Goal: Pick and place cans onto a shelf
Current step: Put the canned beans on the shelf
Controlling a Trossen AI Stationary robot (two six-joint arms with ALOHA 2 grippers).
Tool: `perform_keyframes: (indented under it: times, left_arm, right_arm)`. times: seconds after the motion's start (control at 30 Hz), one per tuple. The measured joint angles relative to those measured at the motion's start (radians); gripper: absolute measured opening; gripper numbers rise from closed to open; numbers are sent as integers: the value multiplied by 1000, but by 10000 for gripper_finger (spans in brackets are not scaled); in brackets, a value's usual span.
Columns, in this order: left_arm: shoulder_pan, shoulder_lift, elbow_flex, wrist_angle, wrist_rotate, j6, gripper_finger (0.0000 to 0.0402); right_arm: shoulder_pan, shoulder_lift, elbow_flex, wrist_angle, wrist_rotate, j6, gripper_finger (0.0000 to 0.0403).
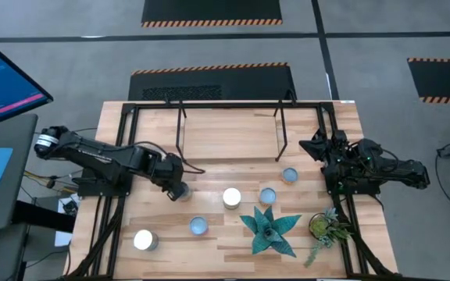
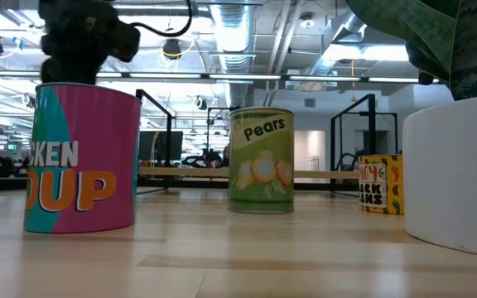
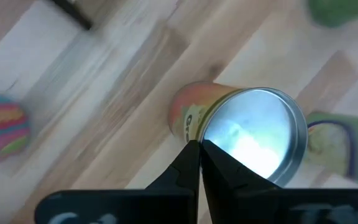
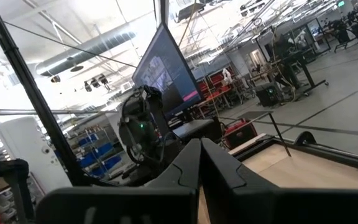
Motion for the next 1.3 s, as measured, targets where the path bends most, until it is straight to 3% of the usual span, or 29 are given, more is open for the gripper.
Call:
perform_keyframes:
  times: [0.3, 0.47, 0.73, 0.87, 1.3]
  left_arm:
    - [127, 0, 7, 215, 38, 86, 0]
    - [221, 22, 116, 212, 22, 174, 0]
    - [384, 223, 426, -28, 5, 465, 0]
    - [467, 344, 569, -140, 53, 644, 0]
    - [631, 623, 900, -415, 94, 1072, 0]
  right_arm:
    - [-2, 0, 0, 22, 1, 2, 38]
    - [-2, 0, 0, 35, 1, 2, 38]
    - [-2, 0, 0, 42, 10, 2, 38]
    - [-2, 0, 0, 42, 10, 2, 38]
    - [-2, 0, 0, 86, 10, 3, 38]
